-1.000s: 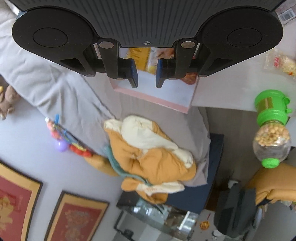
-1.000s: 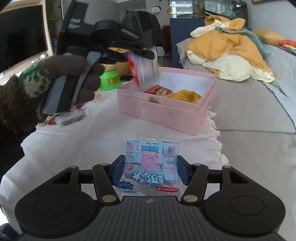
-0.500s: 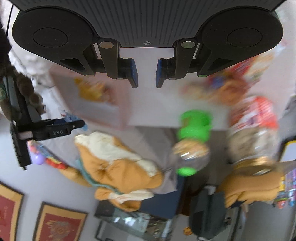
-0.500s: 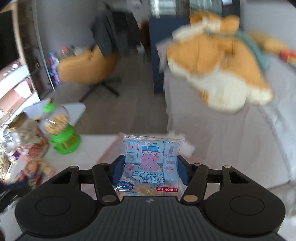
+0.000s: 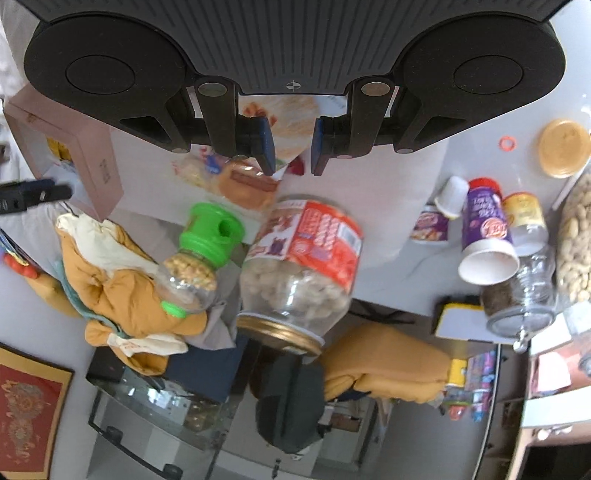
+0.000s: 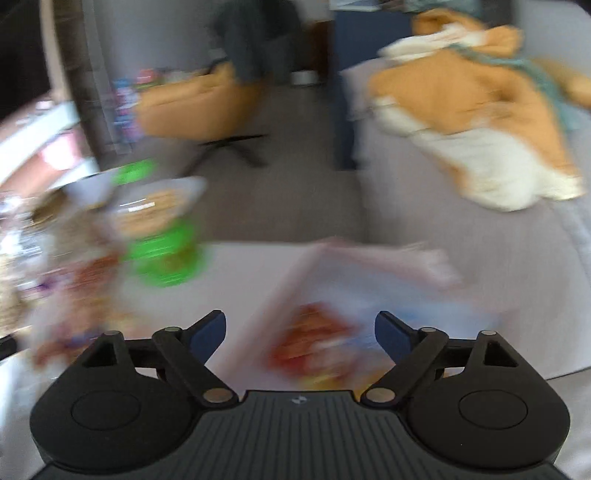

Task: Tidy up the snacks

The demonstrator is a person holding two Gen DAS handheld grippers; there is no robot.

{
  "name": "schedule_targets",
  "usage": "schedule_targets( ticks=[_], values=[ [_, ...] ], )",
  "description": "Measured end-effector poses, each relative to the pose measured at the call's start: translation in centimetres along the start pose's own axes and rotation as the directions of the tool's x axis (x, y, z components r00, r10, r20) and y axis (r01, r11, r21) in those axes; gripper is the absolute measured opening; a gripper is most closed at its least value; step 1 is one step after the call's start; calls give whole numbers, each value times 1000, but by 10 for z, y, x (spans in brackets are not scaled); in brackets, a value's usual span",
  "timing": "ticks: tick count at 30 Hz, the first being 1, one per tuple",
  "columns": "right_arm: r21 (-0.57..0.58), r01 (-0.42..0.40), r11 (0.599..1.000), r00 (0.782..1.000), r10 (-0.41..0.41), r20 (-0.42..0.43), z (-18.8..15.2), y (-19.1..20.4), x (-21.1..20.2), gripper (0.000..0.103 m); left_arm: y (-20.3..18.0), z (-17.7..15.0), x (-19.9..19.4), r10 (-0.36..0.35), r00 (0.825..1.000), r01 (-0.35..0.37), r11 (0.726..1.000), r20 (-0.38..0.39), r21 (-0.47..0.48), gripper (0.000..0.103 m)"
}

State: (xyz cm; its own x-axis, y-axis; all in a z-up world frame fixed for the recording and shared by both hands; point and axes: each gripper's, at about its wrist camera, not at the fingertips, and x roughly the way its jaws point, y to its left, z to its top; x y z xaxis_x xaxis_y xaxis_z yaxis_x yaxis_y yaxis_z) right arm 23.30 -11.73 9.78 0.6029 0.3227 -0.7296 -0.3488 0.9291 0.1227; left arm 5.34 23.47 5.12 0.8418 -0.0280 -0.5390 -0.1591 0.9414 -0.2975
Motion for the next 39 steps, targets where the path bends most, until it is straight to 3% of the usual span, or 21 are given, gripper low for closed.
schedule_targets(
  ticks=[4,8,11,13,16,17,21,23,26,28,31,35,39],
  values=[
    [-76,-204,976,975,195,-108,-27,75,22,89,8,-2,-3,-4,1000,4,1000,-5,-30,24],
    [-229,-237,944,966,205,-157,-55,143,45,89,20,-4,-8,15,1000,-14,999,18,-49,24],
    [-243,-268,932,955,224,-193,-62,168,64,89,31,-8,5,21,1000,-21,997,-13,-70,24],
    [-204,-291,935,942,242,-234,-65,169,74,87,35,-14,16,-23,999,19,996,-43,-87,24],
    [-233,-299,925,941,245,-235,-76,169,69,78,27,-25,23,-96,993,93,994,-66,-49,24],
    [-259,-297,919,941,236,-241,-81,167,63,73,19,-29,24,-122,989,121,992,-84,-18,24],
    [-301,-321,898,933,245,-264,-101,143,36,72,-18,-45,17,-143,982,161,975,-125,150,26],
    [-295,-329,897,928,249,-278,-112,128,22,71,-32,-52,12,-168,973,196,965,-158,176,26],
    [-343,-267,901,949,183,-257,-128,113,4,71,-50,-63,4,-248,940,291,941,-236,174,26],
    [-399,-202,894,967,119,-224,-140,104,-7,73,-56,-69,-3,-263,931,313,932,-253,181,26],
    [-396,-168,903,974,89,-210,-145,94,-17,77,-50,-65,-26,-252,949,282,947,-187,154,27],
    [-327,-166,931,978,112,-178,-145,80,-29,80,-9,-47,-50,-109,993,109,994,-41,16,27],
    [-270,-178,946,980,144,-139,-145,78,-34,82,21,-48,-44,31,996,-40,993,-84,-114,27]
  ],
)
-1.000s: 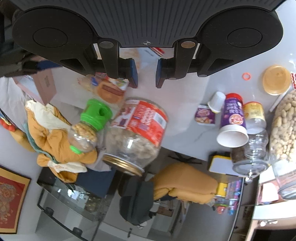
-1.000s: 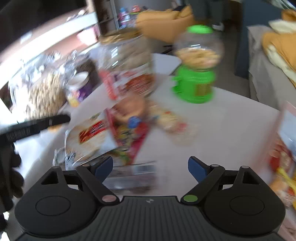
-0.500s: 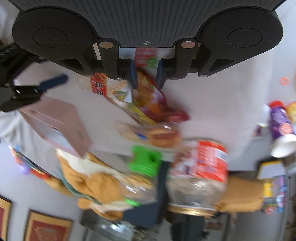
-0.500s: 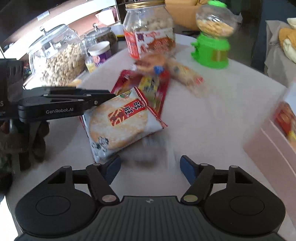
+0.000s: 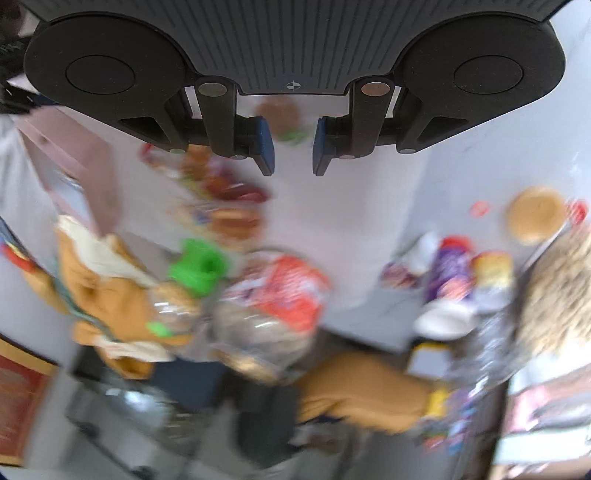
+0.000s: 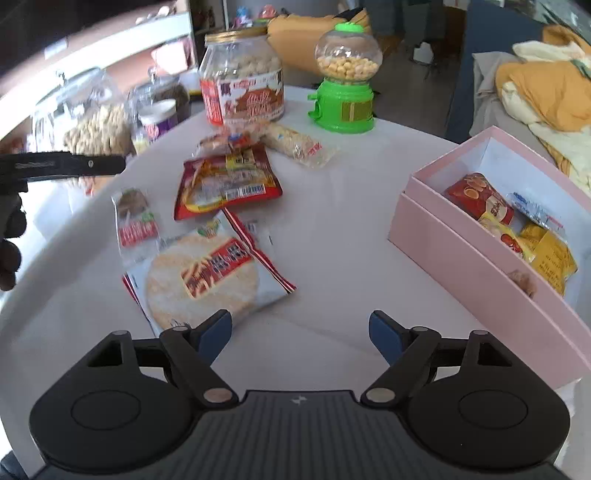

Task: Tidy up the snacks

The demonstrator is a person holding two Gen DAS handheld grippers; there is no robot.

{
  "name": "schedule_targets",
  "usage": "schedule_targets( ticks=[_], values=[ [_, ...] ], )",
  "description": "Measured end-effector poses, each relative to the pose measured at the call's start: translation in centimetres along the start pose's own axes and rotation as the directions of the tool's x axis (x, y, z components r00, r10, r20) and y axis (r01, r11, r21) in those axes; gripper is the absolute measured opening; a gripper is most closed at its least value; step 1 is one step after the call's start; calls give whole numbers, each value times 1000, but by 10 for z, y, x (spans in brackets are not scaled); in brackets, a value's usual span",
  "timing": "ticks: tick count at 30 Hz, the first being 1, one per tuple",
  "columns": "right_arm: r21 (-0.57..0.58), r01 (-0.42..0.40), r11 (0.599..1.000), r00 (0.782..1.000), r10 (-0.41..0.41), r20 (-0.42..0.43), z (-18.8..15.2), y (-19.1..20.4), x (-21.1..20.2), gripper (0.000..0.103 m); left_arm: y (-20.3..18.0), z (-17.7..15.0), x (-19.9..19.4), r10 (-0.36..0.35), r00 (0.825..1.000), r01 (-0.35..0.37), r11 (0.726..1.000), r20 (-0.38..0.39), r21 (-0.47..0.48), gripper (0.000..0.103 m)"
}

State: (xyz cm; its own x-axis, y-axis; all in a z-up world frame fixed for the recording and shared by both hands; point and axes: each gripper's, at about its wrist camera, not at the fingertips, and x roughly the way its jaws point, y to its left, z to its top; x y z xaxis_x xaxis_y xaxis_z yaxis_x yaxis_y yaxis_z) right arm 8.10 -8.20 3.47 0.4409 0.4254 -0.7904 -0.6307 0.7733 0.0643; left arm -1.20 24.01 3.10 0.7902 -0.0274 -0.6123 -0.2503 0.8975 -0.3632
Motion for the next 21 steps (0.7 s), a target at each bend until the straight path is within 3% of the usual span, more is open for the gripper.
schedule_targets(
  ticks=[4,7,10,13,18,21],
  values=[
    [80,-64,995,997,60,48,6,10,-3,82,-6,-11,13,-4,999,4,1000,-43,-9,27],
    [128,-104,986,991,93,92,19,24,2,86,-31,-11,30,-20,999,24,996,-48,85,29],
    [56,-11,998,992,4,126,30,51,19,86,-52,-14,37,-89,992,104,979,-88,174,30],
    [-1,32,999,996,-32,84,23,59,34,86,-67,-22,36,-162,977,190,956,-139,223,30],
    [20,10,1000,997,-11,71,-15,25,14,88,-88,-37,34,-206,964,245,934,-167,262,30],
    [52,95,994,993,-98,68,-35,1,4,88,-101,-43,37,-214,962,253,932,-168,260,30]
  ],
)
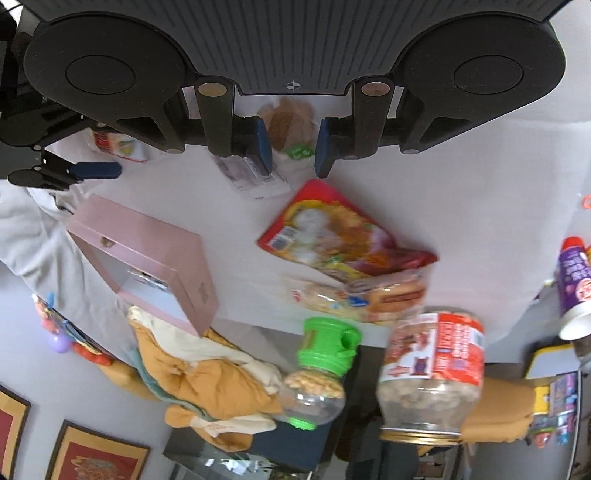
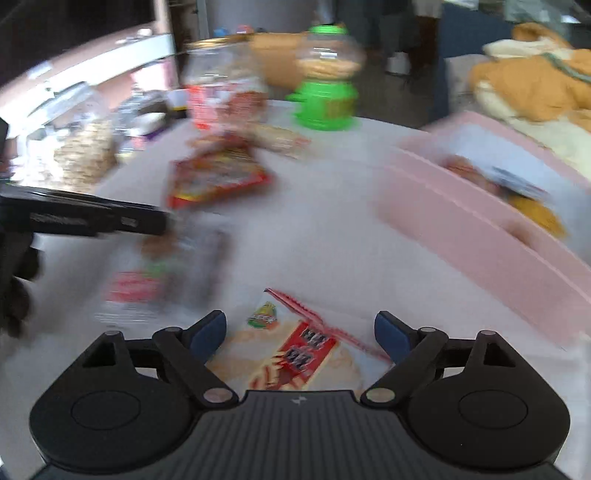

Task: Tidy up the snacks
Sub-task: 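Position the right tool over the Wangwang rice cracker bag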

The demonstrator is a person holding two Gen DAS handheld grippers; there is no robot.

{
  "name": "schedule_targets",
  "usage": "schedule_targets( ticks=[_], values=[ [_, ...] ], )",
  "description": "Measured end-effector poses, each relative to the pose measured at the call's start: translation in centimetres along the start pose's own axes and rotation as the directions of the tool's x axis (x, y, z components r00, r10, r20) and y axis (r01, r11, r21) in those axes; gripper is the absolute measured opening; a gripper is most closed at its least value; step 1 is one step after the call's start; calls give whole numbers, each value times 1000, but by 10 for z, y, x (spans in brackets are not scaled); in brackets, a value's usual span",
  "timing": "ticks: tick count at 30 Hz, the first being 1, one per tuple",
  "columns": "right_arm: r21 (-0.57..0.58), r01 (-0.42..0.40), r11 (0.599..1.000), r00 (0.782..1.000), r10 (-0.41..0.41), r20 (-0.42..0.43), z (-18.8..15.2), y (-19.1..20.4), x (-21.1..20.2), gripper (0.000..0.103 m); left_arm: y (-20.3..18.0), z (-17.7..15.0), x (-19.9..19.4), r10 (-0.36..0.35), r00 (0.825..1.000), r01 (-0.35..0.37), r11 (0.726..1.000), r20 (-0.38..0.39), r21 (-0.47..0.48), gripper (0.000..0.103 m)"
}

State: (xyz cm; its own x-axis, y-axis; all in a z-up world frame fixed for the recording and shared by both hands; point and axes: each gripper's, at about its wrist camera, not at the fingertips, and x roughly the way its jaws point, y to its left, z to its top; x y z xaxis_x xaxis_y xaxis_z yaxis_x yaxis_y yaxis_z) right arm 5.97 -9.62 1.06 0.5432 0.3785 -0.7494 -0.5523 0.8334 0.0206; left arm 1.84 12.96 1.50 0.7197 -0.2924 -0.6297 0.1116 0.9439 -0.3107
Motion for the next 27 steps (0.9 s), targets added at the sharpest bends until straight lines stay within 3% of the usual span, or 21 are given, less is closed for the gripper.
schedule_targets(
  ticks=[3,6,8,13,16,18,23,27],
  values=[
    [60,55,997,998,-56,17,-15,-26,-7,89,-10,2,-3,38,999,-38,999,15,-34,30],
    [99,97,990,993,-103,52,-28,-40,-13,92,-11,6,-11,124,992,-121,987,25,-108,30],
    [125,85,988,992,-96,80,-36,-47,-16,92,-12,6,-22,163,986,-157,979,38,-129,30],
    [169,45,985,993,-62,97,-36,-55,-20,93,-41,-4,-30,190,982,-190,982,-3,-5,30],
    [157,57,986,993,-72,95,-37,-52,-19,93,-57,-12,-12,280,959,-275,956,-38,98,30],
    [143,71,987,992,-84,91,-37,-49,-17,93,-62,-15,-3,323,946,-320,937,2,141,33],
    [134,73,988,992,-86,89,-39,-50,-19,94,-59,-10,9,307,951,-308,946,22,99,33],
    [142,63,988,993,-76,94,-40,-52,-20,95,-74,-22,9,189,982,-190,974,17,123,34]
  ],
)
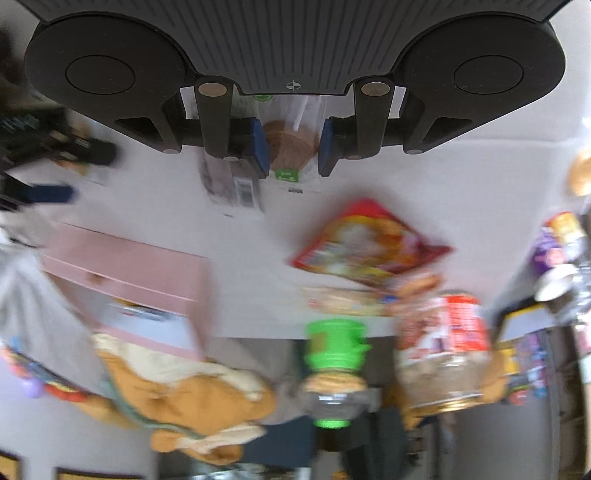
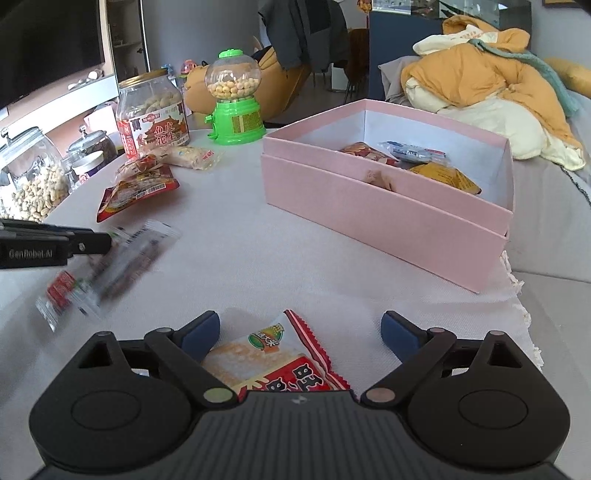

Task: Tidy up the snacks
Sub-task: 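Position the right tool over the Wangwang rice cracker bag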

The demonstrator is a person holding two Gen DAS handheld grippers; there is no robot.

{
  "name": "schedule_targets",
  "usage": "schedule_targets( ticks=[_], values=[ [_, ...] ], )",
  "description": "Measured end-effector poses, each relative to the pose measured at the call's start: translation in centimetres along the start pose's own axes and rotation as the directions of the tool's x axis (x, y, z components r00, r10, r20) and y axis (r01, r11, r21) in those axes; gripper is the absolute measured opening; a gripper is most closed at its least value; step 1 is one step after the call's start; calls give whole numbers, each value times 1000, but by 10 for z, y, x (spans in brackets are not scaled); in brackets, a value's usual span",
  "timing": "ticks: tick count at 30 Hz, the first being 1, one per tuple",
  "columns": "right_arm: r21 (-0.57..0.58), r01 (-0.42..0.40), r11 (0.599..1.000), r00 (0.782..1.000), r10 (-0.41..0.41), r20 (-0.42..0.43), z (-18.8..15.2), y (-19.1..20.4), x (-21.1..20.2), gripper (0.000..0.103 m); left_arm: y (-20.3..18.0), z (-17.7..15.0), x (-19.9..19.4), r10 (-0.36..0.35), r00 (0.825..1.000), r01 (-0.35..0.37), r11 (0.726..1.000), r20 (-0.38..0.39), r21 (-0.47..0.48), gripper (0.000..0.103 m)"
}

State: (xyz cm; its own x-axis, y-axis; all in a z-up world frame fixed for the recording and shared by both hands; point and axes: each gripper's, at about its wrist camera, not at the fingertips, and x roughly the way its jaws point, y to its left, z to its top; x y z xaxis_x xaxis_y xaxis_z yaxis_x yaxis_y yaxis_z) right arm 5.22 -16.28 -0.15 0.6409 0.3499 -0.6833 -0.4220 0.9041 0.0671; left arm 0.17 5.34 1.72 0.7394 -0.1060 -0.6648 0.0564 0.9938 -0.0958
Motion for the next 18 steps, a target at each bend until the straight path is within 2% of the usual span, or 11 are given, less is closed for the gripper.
schedule_targets(
  ticks=[2,9,12,15,18],
  values=[
    [11,-9,1000,1000,9,4,0,-2,-1,95,-9,-9,-5,-35,999,35,999,17,10,34],
    [32,-39,999,999,39,4,1,-7,-1,98,-18,-31,-13,-16,994,11,999,108,46,35],
    [61,-63,996,998,62,7,2,-12,-3,98,-17,-32,-15,-25,994,21,999,107,42,35],
    [128,-7,992,1000,9,-12,-1,-17,-12,97,-21,-34,-18,-38,993,28,996,113,84,35],
    [146,-13,989,1000,15,-12,-12,-15,-33,97,-24,-36,-19,-38,993,26,995,115,99,35]
  ],
)
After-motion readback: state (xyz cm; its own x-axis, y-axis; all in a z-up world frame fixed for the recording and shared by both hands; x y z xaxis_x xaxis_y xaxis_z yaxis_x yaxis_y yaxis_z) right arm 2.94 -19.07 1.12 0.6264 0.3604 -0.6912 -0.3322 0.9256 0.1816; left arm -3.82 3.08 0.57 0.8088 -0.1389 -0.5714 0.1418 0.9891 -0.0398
